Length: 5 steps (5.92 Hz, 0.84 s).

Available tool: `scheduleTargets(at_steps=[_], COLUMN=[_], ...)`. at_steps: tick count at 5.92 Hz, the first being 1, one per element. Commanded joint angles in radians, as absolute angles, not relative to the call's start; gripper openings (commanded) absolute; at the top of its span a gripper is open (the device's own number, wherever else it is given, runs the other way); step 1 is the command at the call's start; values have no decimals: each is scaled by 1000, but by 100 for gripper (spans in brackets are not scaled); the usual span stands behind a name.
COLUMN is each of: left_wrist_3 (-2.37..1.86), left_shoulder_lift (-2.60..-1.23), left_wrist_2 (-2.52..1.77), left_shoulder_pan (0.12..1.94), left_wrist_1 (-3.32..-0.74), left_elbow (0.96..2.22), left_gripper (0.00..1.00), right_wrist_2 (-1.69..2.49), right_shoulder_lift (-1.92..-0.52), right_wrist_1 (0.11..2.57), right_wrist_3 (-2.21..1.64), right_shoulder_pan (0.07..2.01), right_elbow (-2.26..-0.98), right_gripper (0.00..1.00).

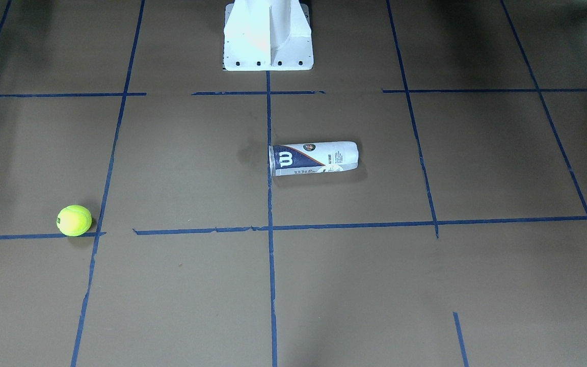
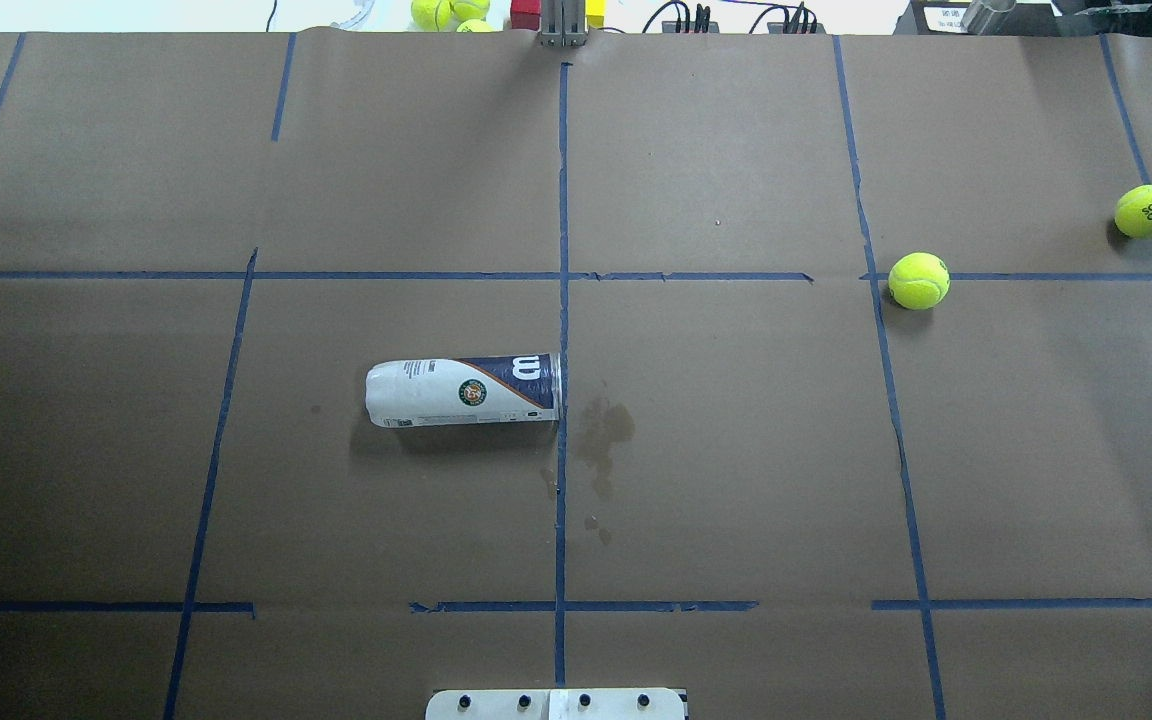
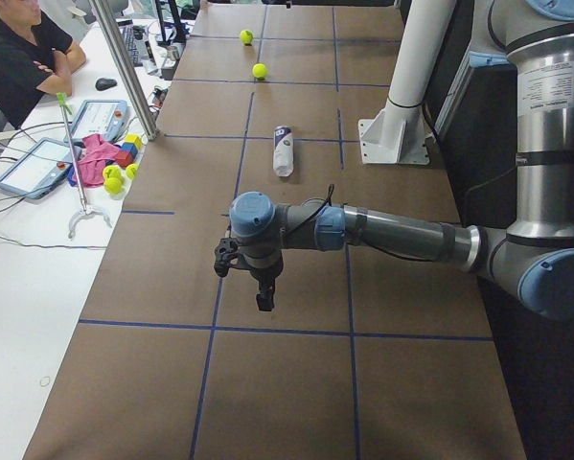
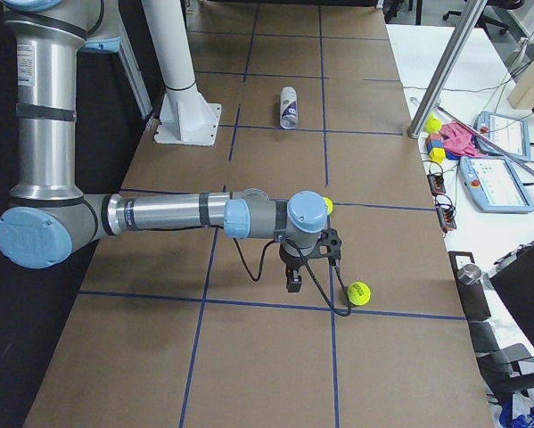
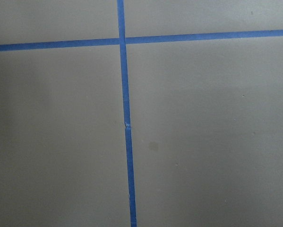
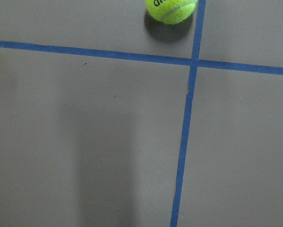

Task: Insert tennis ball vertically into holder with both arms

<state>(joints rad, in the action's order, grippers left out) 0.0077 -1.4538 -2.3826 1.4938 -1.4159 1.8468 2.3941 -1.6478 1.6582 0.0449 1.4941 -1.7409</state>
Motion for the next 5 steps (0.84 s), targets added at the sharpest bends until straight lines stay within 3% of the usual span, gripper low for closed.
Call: scheduleTargets(at_steps=[1,5], left_wrist_3=[14,-20], left_shoulder_lift=[-1454,-1445], left_wrist_2=[-2381,-2514], left_shoulder_pan=[1493,1412], left_wrist_1=[-1428,-1689], left_elbow=[1848,1871], left_gripper=[100,100], right_wrist_2=[2395,2424], right_shoulder_lift=[-1646,-1658], right_wrist_1=[1657,1608], right_wrist_3=[37,44], right_shoulder_pan=[1494,1494], right_elbow=[-1752,-1718], right_gripper=[100,100])
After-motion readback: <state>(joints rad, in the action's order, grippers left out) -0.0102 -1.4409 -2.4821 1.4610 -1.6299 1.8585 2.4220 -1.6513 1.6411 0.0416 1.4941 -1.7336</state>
